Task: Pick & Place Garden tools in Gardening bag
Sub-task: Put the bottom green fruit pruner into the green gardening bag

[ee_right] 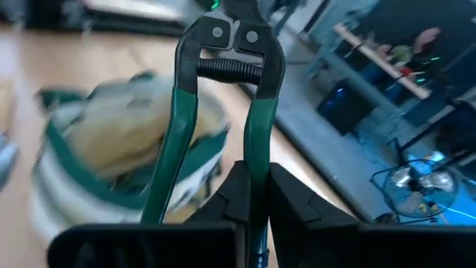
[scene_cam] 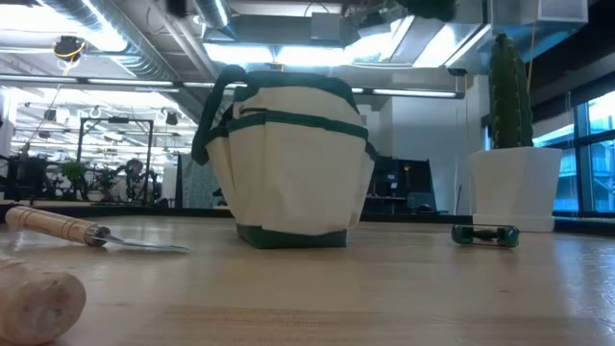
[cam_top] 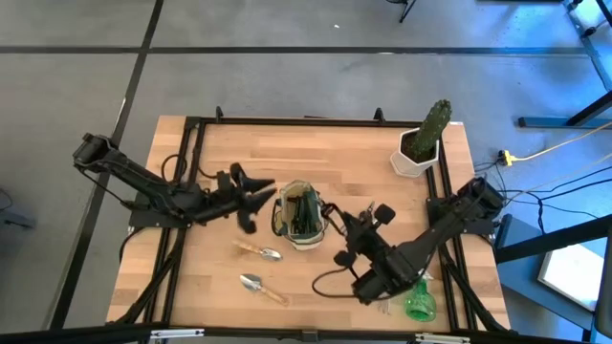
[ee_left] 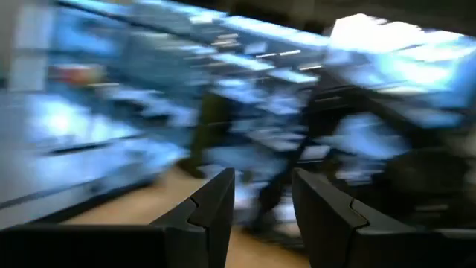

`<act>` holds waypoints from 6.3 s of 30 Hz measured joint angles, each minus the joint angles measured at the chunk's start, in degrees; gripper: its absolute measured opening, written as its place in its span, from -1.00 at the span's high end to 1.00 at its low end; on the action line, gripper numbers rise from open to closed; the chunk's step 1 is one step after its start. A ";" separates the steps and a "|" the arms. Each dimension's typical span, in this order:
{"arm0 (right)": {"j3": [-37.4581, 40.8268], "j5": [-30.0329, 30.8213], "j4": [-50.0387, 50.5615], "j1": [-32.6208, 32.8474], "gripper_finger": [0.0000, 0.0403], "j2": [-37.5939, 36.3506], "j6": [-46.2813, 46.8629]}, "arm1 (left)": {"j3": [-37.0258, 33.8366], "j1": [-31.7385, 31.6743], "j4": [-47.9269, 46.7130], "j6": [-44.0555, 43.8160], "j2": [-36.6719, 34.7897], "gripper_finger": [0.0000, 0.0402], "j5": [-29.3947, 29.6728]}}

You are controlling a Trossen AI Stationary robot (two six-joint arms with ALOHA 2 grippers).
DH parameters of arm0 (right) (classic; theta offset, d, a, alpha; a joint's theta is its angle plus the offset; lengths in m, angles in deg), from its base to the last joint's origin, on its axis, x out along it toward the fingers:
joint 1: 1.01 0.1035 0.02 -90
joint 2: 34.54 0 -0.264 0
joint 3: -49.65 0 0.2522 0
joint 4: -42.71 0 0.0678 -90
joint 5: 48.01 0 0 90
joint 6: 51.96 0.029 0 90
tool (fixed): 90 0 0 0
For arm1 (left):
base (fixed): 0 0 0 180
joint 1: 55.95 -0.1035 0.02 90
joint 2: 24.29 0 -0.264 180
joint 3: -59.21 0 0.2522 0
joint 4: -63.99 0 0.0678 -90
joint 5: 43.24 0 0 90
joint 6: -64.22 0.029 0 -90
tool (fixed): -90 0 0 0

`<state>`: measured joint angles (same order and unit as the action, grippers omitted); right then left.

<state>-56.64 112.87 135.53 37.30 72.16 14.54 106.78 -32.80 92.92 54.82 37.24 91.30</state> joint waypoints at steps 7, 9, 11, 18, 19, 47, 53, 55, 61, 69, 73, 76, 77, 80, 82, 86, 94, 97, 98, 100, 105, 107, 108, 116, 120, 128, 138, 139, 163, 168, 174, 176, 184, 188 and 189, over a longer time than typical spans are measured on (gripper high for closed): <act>0.00 5.39 -1.58 -5.90 0.88 0.00 -2.46 | -0.02 -2.81 -2.27 -3.09 -0.04 0.36 -8.13; 0.00 6.68 -3.04 -7.51 0.88 0.00 -5.30 | 0.00 -3.66 -3.72 -6.11 -0.07 0.36 -9.08; 0.00 7.66 -6.40 -8.87 0.88 0.00 -10.21 | 0.00 -4.57 -5.96 -7.88 -0.04 0.36 -7.87; 0.00 10.14 -28.52 -11.73 0.88 0.00 -39.84 | 0.00 -9.14 -6.94 -11.71 2.49 0.36 -9.89; 0.00 10.23 -31.58 -11.93 0.88 0.00 -43.85 | 0.00 -9.85 -6.35 -12.09 3.17 0.36 -11.43; 0.11 15.60 -46.06 -14.68 0.88 3.70 -51.69 | 0.74 -11.42 15.42 -3.17 14.09 0.36 -12.76; 0.09 15.14 -46.08 -14.28 0.88 3.72 -51.89 | 0.76 -11.40 15.64 -1.75 14.19 0.36 -11.89; 0.09 15.16 -46.06 -14.06 0.88 3.72 -51.96 | 0.76 -11.40 15.62 -1.75 14.20 0.36 -11.89; -0.11 12.04 -46.74 -13.61 0.88 3.90 -53.22 | 1.07 -11.46 14.82 -1.25 14.35 0.36 -10.69; 0.07 9.54 -46.72 -13.25 0.88 4.22 -53.17 | 1.09 -13.02 13.89 -2.27 14.36 0.35 -10.41; 0.07 11.54 -46.93 -13.04 0.88 4.20 -53.33 | 1.09 -13.30 13.98 -3.55 14.43 0.35 -13.18; 0.07 13.31 -47.14 -13.18 0.88 4.16 -52.92 | 1.03 -13.28 14.04 -3.87 14.43 0.35 -12.76; 0.04 13.63 -47.11 -13.21 0.88 4.13 -52.58 | 1.02 -13.26 14.06 -3.91 14.43 0.35 -12.68; 0.07 14.36 -47.09 -13.12 0.88 4.13 -51.66 | 1.02 -13.21 14.09 -3.94 14.43 0.35 -13.02; 0.07 14.41 -47.10 -13.14 0.88 4.11 -51.44 | 1.01 -13.21 14.11 -3.94 14.43 0.35 -13.14; 0.07 14.41 -47.14 -13.18 0.88 4.09 -50.86 | 0.96 -13.24 14.22 -3.94 14.43 0.35 -14.39; 0.04 14.84 -47.60 -13.58 0.88 3.90 -50.40 | 0.76 -13.69 14.63 -3.78 14.49 0.36 -19.83; 0.04 14.34 -48.02 -13.56 0.88 3.89 -50.41 | 0.76 -14.02 15.39 -3.78 14.49 0.36 -21.42; 0.04 14.04 -48.05 -13.56 0.88 3.89 -50.45 | 0.76 -14.04 15.48 -3.78 14.49 0.36 -21.55; 0.04 13.93 -48.18 -13.56 0.88 3.89 -50.47 | 0.76 -14.02 15.49 -3.77 14.49 0.36 -21.59; 0.04 13.55 -48.49 -13.58 0.88 3.89 -50.61 | 0.76 -14.17 15.84 -3.47 14.49 0.36 -21.55; 0.04 13.16 -48.62 -13.58 0.88 3.89 -50.64 | 0.76 -14.44 15.84 -3.48 14.49 0.36 -21.63; 0.04 13.06 -48.68 -13.58 0.88 3.89 -50.66 | 0.76 -14.58 15.84 -3.47 14.49 0.36 -21.64; 0.04 12.90 -51.22 -13.58 0.88 3.89 -53.20 | 0.87 -15.95 15.89 -4.71 15.61 0.36 -23.24; 0.04 11.82 -51.40 -13.58 0.88 3.89 -53.51 | 0.87 -15.96 16.59 -4.43 15.78 0.45 -23.48; 0.04 11.82 -51.36 -13.60 0.88 3.89 -54.04 | 0.87 -15.97 17.42 -1.81 16.11 0.86 -24.27; 0.04 10.74 -51.42 -13.60 0.88 3.87 -57.54 | 0.86 -15.51 17.23 -0.26 16.09 0.86 -23.83; 0.04 10.30 -51.40 -13.60 0.86 3.85 -58.59 | 0.81 -15.31 17.11 -0.22 15.97 0.86 -23.67; 0.04 -9.15 -48.65 -9.41 -0.32 2.22 -63.08 | 0.87 -8.39 5.74 5.01 5.98 0.86 -18.67; 0.07 -14.37 -43.86 -7.25 -0.29 0.82 -62.23 | 0.89 -7.41 1.96 5.12 3.50 0.86 -19.68; 0.05 -18.65 -32.66 -5.33 -0.22 -3.21 -51.11 | 0.96 -5.48 -7.57 2.79 -0.09 0.86 -20.37; 1.02 -18.70 -30.34 -4.25 -0.19 -4.91 -48.32 | 0.96 -4.55 -9.02 1.16 -0.15 0.86 -20.18; 17.84 -28.05 -51.15 -1.04 -0.12 -15.30 -55.68 | 4.27 0.53 -9.77 0.54 4.73 0.86 -16.51; 30.55 -39.75 -69.43 -1.42 -0.12 -21.52 -63.07 | 8.05 3.42 -9.94 0.23 11.69 0.86 -13.25; 33.63 -41.47 -74.05 -1.58 -0.12 -22.92 -63.99 | 9.31 3.81 -9.89 0.18 13.78 0.86 -12.84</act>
<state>-23.01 71.40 61.48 35.73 49.24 -49.45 116.09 -28.99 83.02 54.99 51.03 78.45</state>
